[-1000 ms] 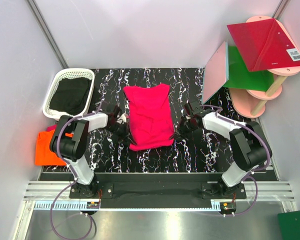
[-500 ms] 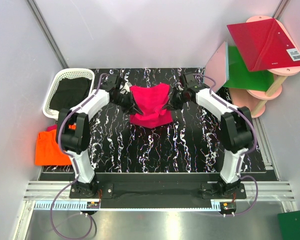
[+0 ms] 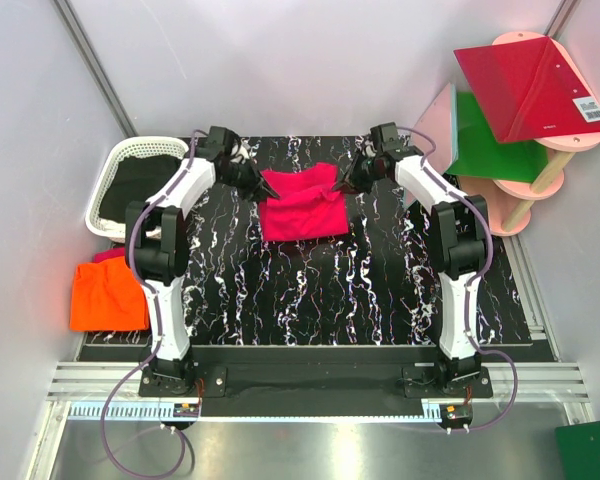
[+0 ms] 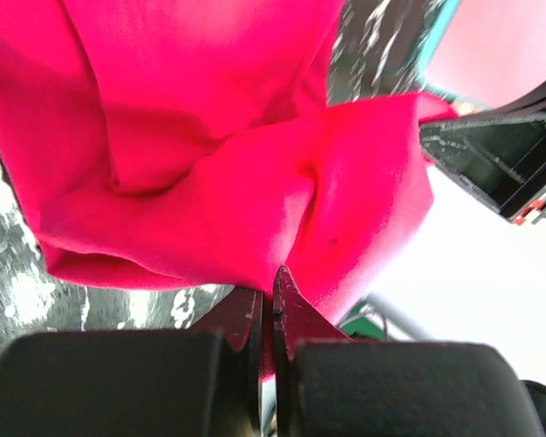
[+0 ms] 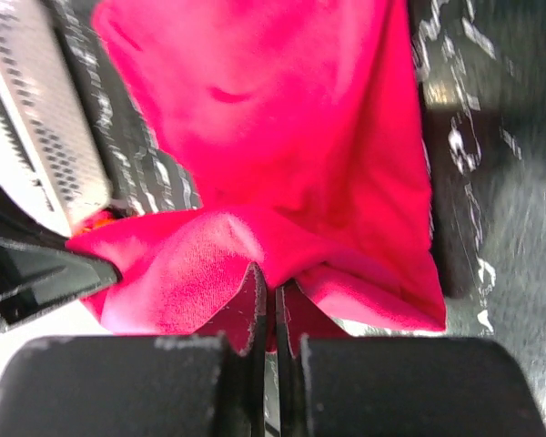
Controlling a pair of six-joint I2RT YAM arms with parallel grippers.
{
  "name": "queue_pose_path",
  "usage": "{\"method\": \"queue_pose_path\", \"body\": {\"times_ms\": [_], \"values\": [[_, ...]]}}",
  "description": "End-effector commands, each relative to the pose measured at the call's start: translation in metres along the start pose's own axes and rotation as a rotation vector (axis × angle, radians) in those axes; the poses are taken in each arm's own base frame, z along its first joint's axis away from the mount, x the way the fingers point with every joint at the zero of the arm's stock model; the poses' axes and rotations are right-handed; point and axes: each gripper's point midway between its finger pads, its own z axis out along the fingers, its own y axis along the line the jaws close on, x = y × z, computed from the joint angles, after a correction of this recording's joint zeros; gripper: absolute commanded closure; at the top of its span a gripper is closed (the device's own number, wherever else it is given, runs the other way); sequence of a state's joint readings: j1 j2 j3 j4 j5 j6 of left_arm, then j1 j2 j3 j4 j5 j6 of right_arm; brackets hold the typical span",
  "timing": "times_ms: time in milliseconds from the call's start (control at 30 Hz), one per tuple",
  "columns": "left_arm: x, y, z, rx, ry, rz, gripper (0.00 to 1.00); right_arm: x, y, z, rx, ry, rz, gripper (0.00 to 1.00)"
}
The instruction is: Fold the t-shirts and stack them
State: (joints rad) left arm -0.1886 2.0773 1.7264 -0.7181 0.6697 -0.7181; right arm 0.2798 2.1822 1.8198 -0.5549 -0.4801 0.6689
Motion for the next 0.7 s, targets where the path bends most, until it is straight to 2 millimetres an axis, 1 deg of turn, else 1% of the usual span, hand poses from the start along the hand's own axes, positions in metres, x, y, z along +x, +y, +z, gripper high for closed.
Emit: {"method": "queue_pose_path", "body": {"times_ms": [0,33,100,133,167,200,233,267,300,333,367,400,433,467,500,533,567,600,633,667], "values": [[-0.031,-0.024,-0.017,0.051,-0.085,0.016,1.00,-0.026,0.030,-0.012,-0.103,-0.041,-0.092,1.00],[-0.035,-0.028,-0.019,0.059,-0.096,0.022,1.00,-0.031,0.036,-0.014,-0.118,-0.051,-0.106,1.00],[-0.042,-0.032,-0.021,0.068,-0.113,0.023,1.00,-0.034,0.036,-0.008,-0.133,-0.041,-0.124,1.00],[-0.045,-0.034,-0.021,0.075,-0.118,0.013,1.00,-0.040,0.044,-0.009,-0.151,-0.055,-0.142,1.00],[-0.049,-0.033,-0.020,0.079,-0.129,0.010,0.99,-0.041,0.039,0.000,-0.151,-0.042,-0.135,0.99],[-0.053,-0.033,-0.020,0.081,-0.136,-0.005,0.99,-0.043,0.041,0.001,-0.159,-0.042,-0.136,0.99],[-0.056,-0.031,-0.016,0.082,-0.133,-0.014,0.99,-0.049,0.049,0.001,-0.181,-0.052,-0.148,0.98],[-0.059,-0.030,-0.014,0.087,-0.134,-0.023,0.98,-0.049,0.045,0.011,-0.188,-0.031,-0.142,0.98],[-0.061,-0.031,-0.013,0.096,-0.132,-0.027,0.96,-0.050,0.045,0.014,-0.196,-0.025,-0.140,0.97],[-0.064,-0.026,-0.006,0.091,-0.124,-0.047,0.95,-0.057,0.054,0.013,-0.218,-0.038,-0.155,0.96],[-0.067,-0.024,-0.003,0.095,-0.120,-0.058,0.94,-0.056,0.047,0.024,-0.220,-0.016,-0.144,0.95],[-0.071,-0.026,-0.002,0.102,-0.123,-0.057,0.94,-0.058,0.046,0.027,-0.222,-0.009,-0.136,0.95],[-0.074,-0.020,0.005,0.098,-0.116,-0.081,0.94,-0.064,0.056,0.025,-0.245,-0.025,-0.153,0.95],[-0.079,-0.019,0.005,0.105,-0.123,-0.087,0.94,-0.066,0.049,0.034,-0.244,-0.012,-0.141,0.94],[-0.084,-0.021,0.005,0.112,-0.132,-0.088,0.93,-0.069,0.049,0.036,-0.249,-0.016,-0.133,0.91],[-0.089,-0.017,0.009,0.111,-0.135,-0.108,0.93,-0.077,0.060,0.032,-0.271,-0.040,-0.151,0.90],[-0.097,-0.016,0.008,0.118,-0.155,-0.110,0.93,-0.080,0.057,0.038,-0.273,-0.041,-0.151,0.87],[-0.103,-0.020,0.006,0.131,-0.169,-0.125,0.93,-0.084,0.058,0.038,-0.276,-0.056,-0.156,0.87],[-0.107,-0.020,0.007,0.141,-0.177,-0.132,0.93,-0.093,0.066,0.032,-0.291,-0.085,-0.175,0.86],[-0.116,-0.019,0.004,0.154,-0.201,-0.136,0.93,-0.097,0.063,0.038,-0.281,-0.098,-0.172,0.85]]}}
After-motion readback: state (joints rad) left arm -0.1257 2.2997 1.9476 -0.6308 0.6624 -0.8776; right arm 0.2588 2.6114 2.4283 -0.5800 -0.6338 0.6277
